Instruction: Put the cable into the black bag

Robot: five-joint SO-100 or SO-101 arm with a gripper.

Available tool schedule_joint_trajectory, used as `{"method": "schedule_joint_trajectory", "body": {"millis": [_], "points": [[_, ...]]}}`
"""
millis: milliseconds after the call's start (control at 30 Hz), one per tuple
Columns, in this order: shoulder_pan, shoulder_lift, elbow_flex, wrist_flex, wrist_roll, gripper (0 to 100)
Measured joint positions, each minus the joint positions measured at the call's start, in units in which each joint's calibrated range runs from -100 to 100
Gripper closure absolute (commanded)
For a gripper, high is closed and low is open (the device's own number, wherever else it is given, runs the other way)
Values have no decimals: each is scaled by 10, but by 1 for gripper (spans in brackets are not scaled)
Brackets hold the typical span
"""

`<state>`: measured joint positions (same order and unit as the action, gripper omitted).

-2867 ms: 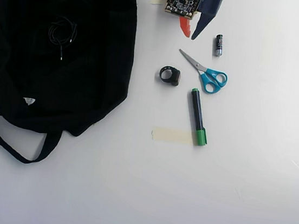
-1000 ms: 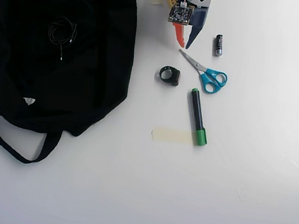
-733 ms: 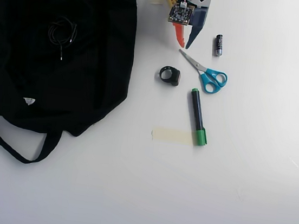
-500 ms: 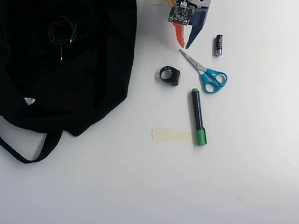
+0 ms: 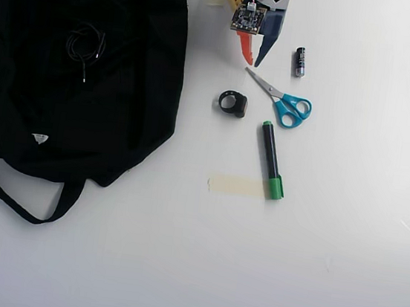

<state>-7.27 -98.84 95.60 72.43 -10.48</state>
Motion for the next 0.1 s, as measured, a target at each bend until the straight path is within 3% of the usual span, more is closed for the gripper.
{"method": "schedule_joint_trajectory", "body": {"millis": [100], "points": [[0,0,0,0,0,98]]}}
